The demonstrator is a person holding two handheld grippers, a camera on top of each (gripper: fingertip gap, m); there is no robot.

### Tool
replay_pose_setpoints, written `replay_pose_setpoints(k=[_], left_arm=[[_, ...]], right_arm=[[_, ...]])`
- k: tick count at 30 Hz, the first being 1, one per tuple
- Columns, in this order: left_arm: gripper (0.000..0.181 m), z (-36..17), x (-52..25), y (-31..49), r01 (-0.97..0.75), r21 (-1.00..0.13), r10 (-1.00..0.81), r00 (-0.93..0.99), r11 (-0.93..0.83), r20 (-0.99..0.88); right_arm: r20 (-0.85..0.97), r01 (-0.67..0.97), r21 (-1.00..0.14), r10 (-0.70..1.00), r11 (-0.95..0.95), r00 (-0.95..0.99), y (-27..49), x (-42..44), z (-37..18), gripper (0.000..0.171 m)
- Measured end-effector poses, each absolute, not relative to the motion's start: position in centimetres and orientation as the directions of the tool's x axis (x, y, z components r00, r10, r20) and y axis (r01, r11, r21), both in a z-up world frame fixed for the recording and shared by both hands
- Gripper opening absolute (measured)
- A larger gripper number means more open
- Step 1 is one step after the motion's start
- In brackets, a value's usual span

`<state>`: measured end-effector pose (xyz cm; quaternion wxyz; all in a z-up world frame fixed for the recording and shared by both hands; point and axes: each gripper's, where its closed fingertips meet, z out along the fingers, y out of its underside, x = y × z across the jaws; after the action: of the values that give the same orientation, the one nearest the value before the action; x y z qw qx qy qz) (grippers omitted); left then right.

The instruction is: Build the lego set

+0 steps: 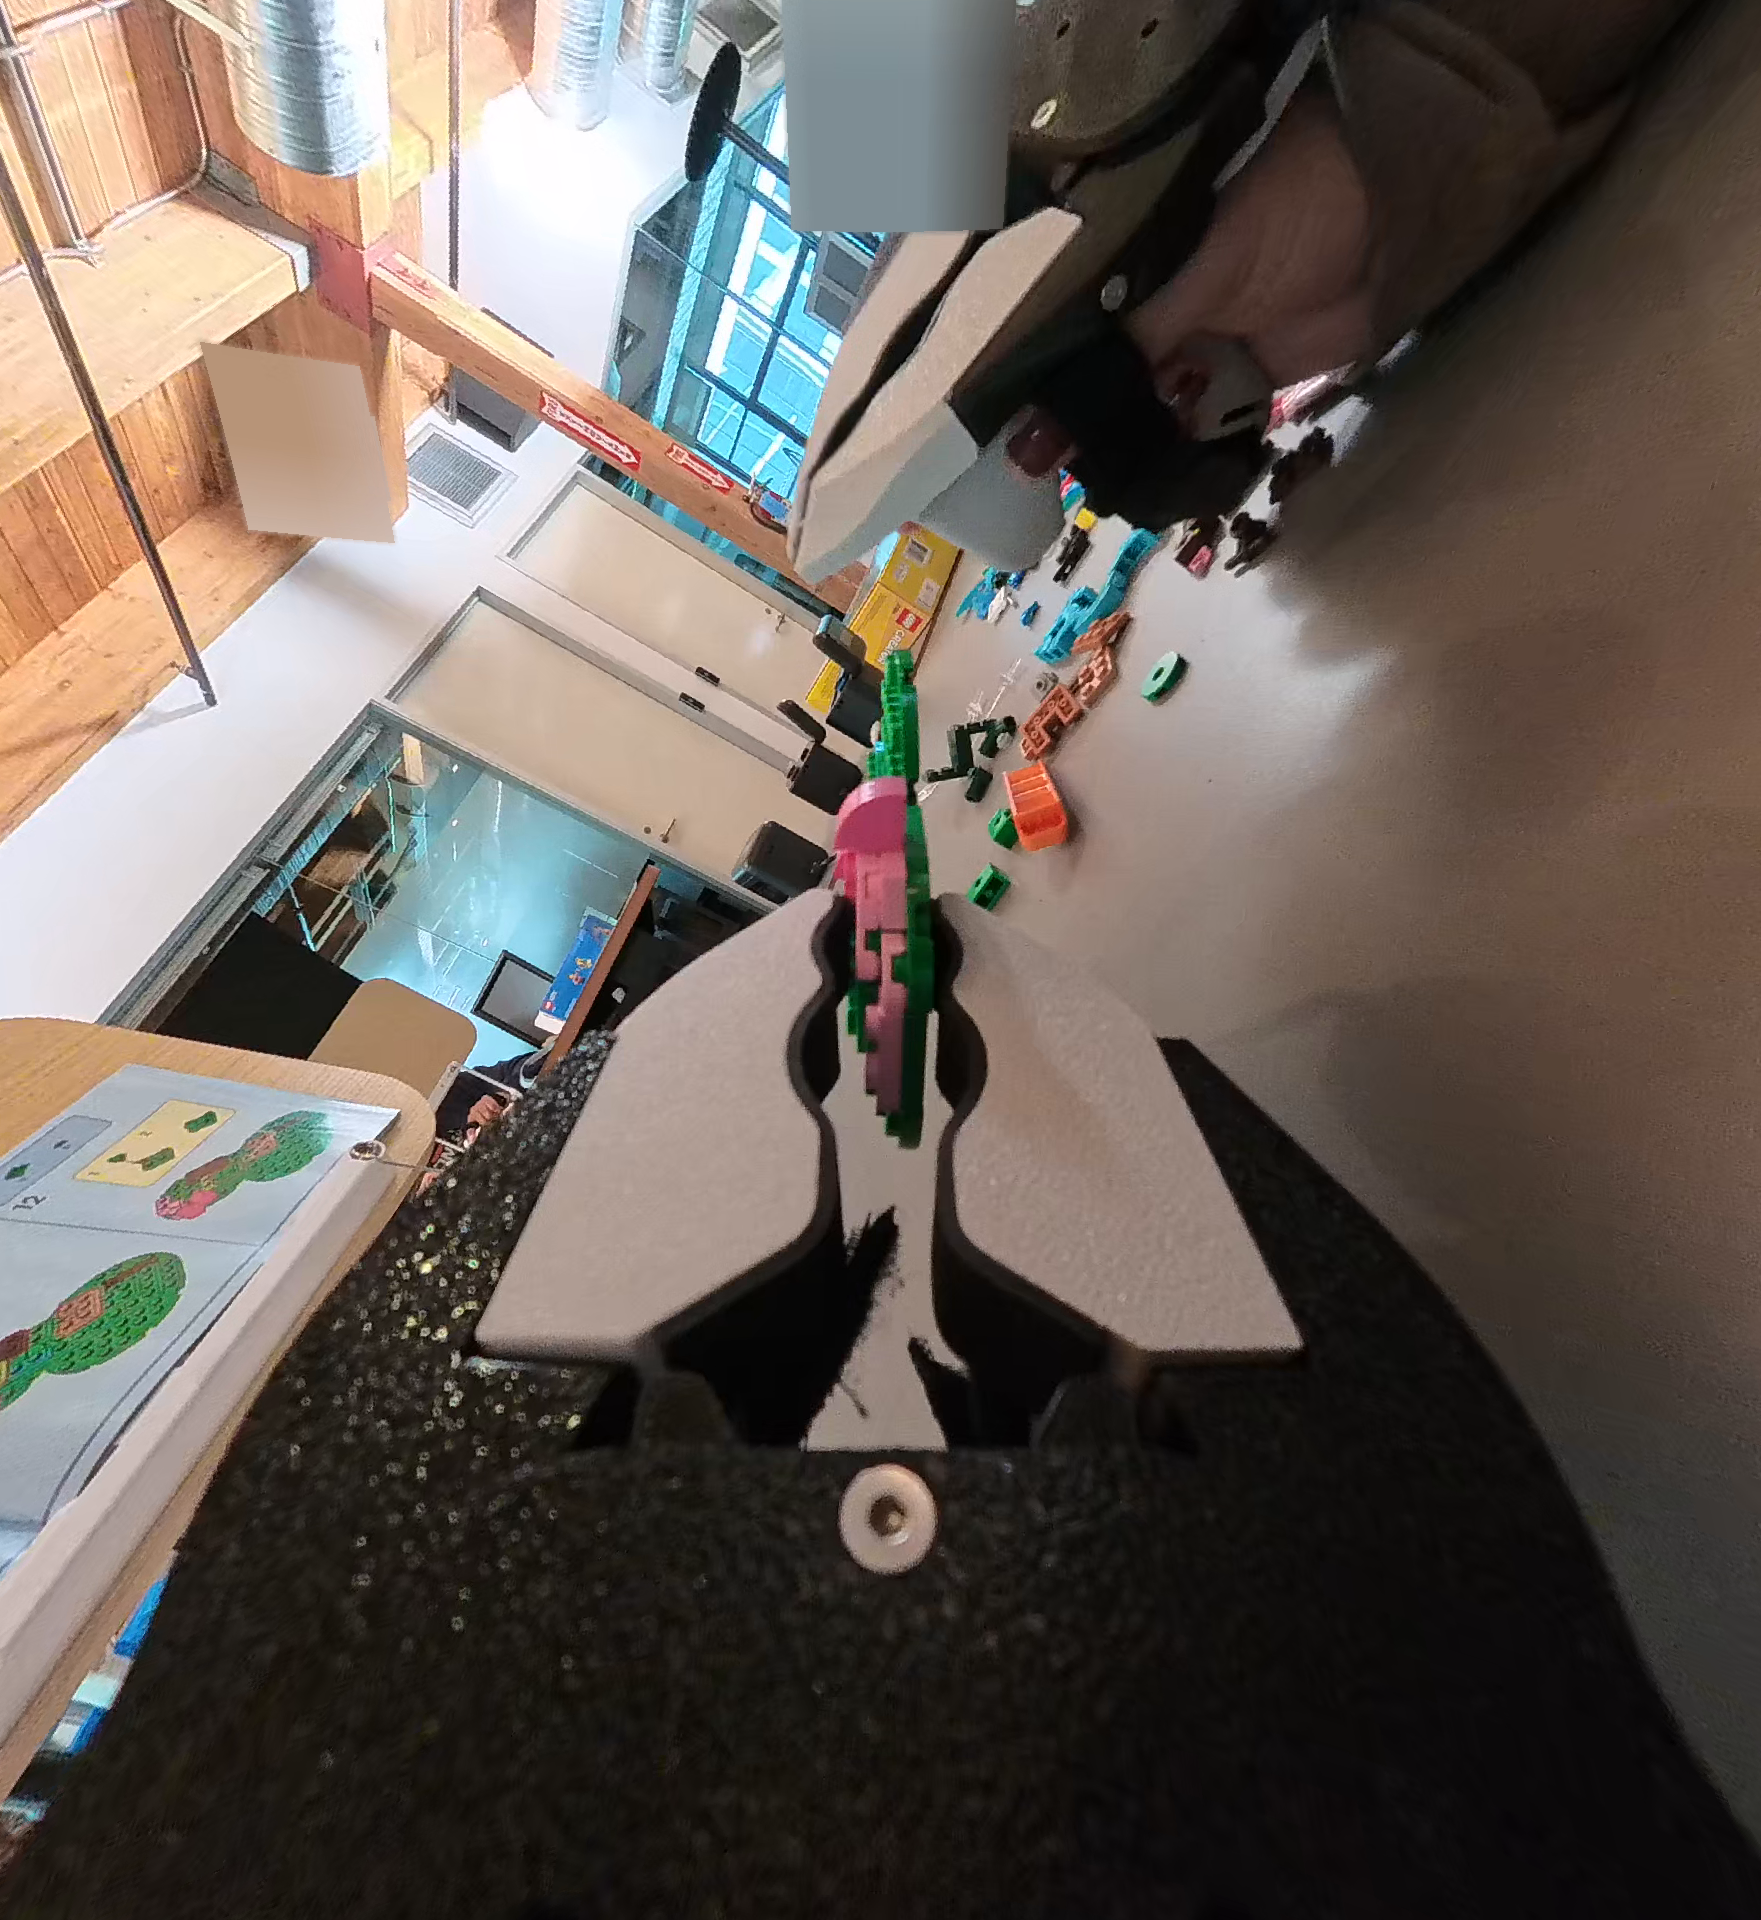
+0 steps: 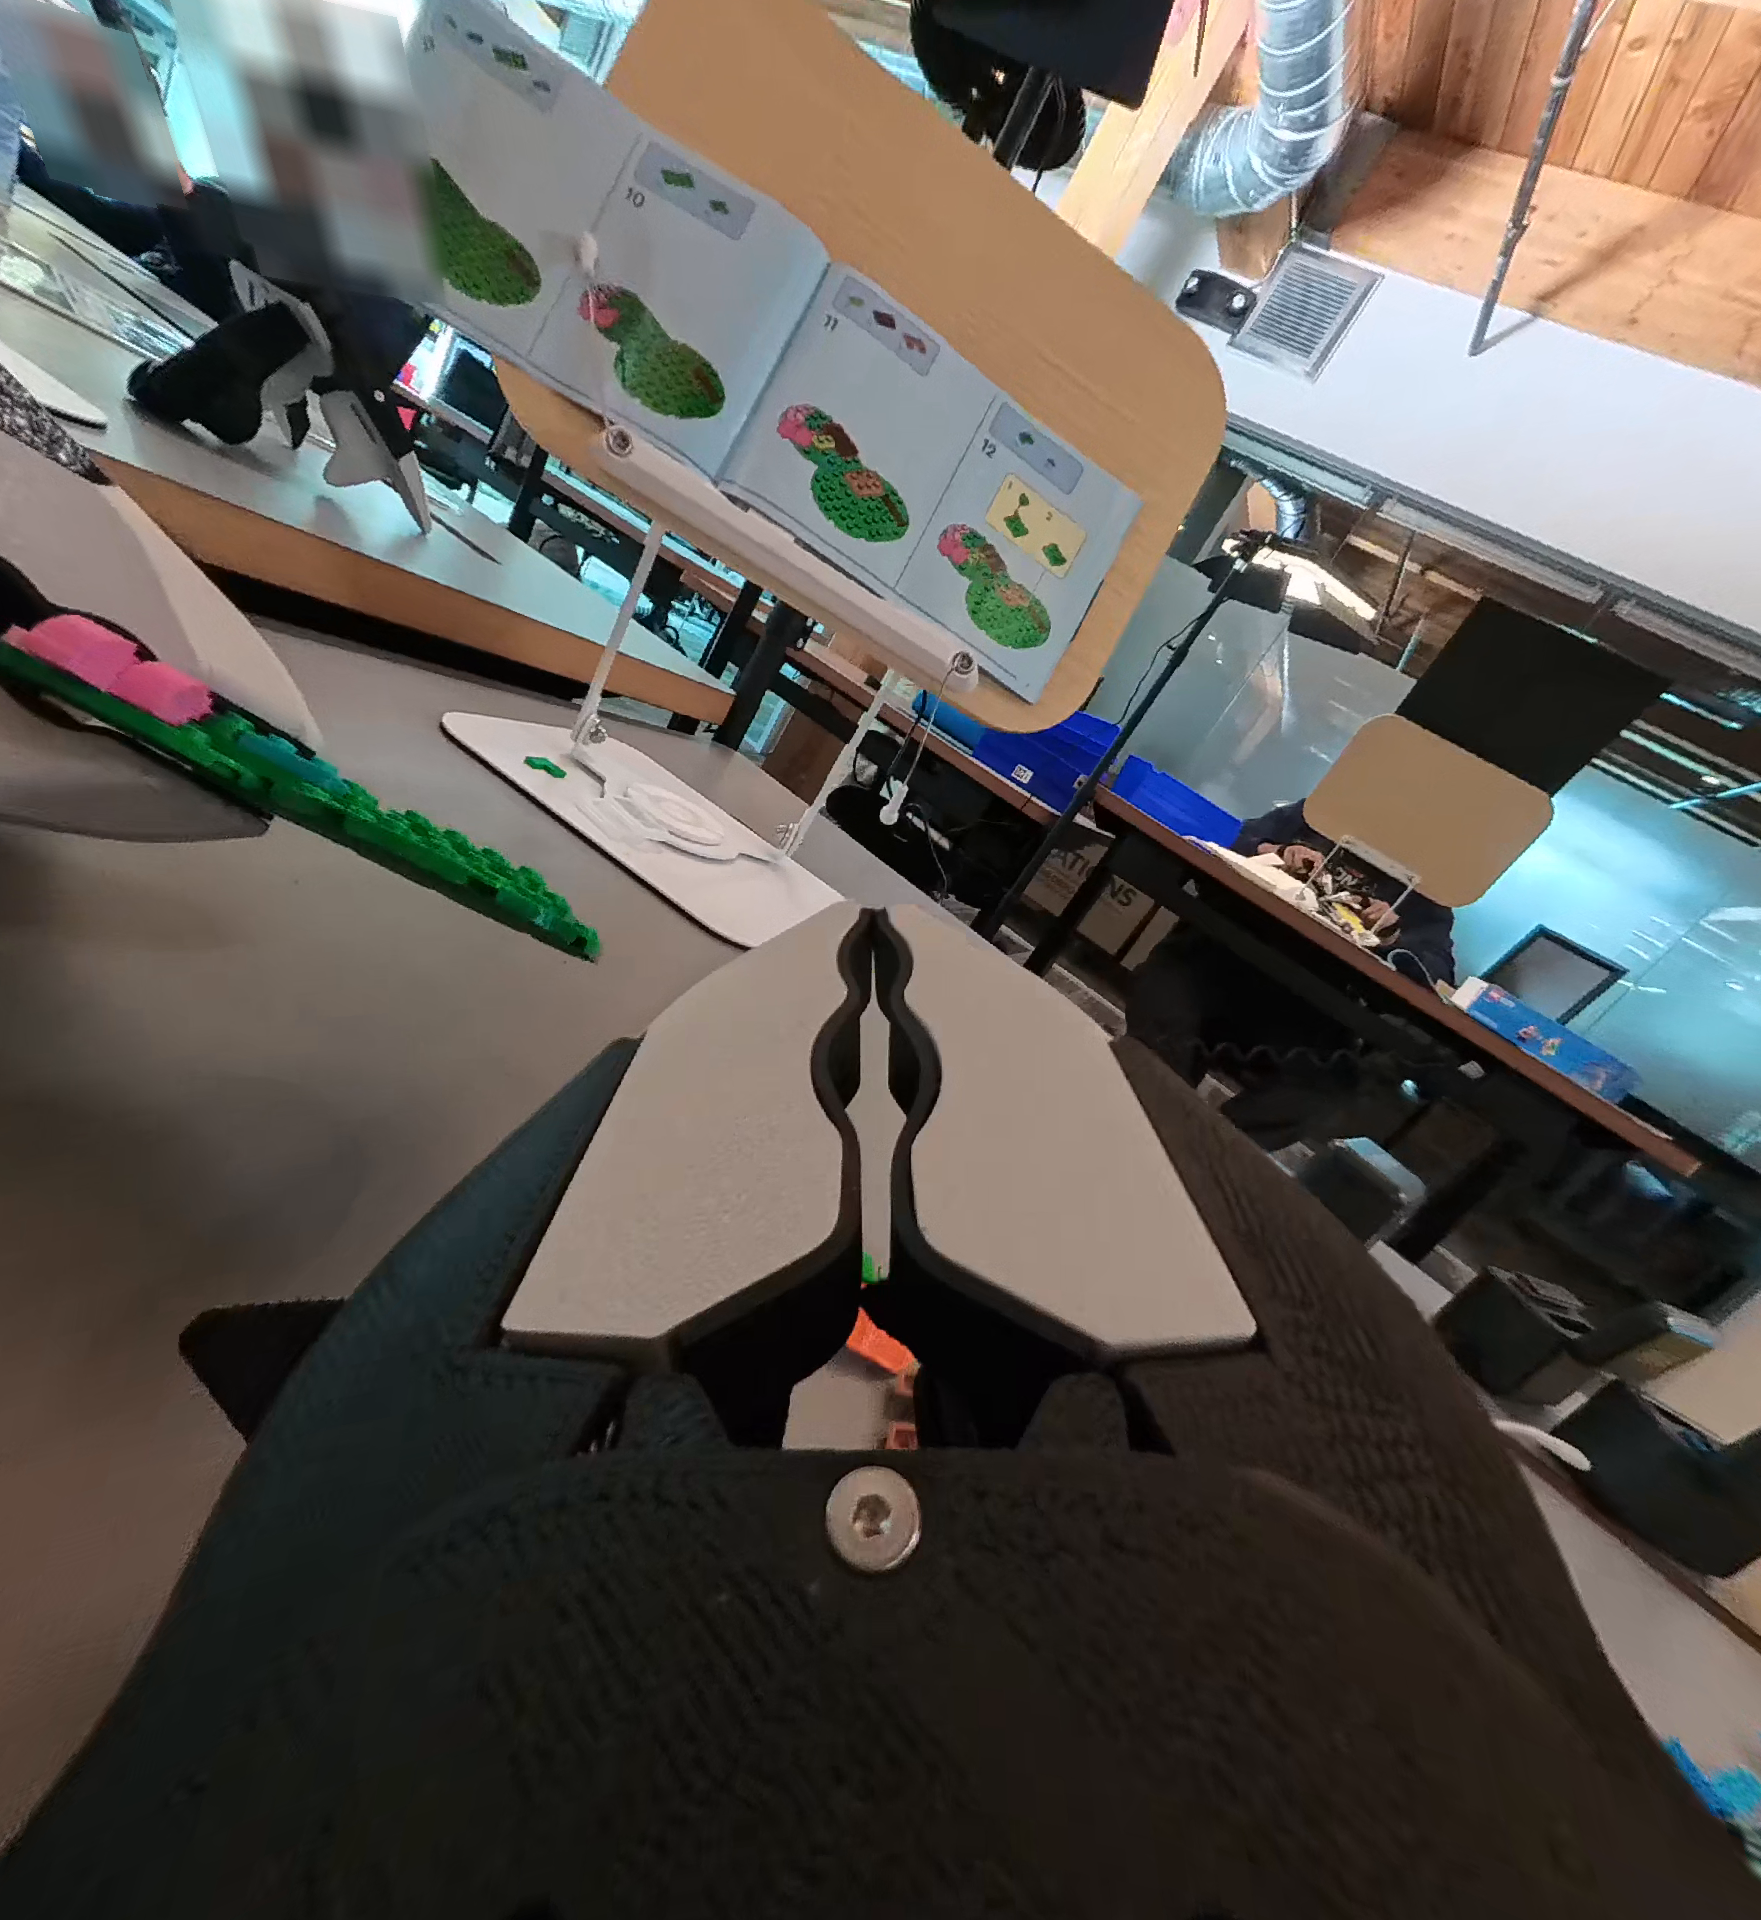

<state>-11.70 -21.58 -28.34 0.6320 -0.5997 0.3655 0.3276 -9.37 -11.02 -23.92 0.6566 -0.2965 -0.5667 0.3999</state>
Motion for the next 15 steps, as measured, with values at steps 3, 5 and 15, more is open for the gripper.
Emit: replay_pose_setpoints(k=[3,5,15], left_arm=[[0.013,-28.37,-11.66,-21.58,-0.854,-0.517,-0.026,0.516,0.067,-0.856],[0.013,-28.37,-11.67,-21.58,-0.853,-0.517,-0.025,0.517,0.066,-0.856],[0.013,-28.4,-11.59,-21.57,-0.858,-0.509,-0.023,0.509,0.066,-0.861]], right_arm=[[0.534,-0.191,-0.825,0.845,0.531,0.043,-11.19,-9.37,-24.03,0.0],[0.546,-0.186,-0.819,0.837,0.543,0.041,-11.26,-9.48,-24.25,0.0],[0.551,-0.186,-0.816,0.834,0.547,0.038,-11.18,-9.63,-24.46,0.0]])
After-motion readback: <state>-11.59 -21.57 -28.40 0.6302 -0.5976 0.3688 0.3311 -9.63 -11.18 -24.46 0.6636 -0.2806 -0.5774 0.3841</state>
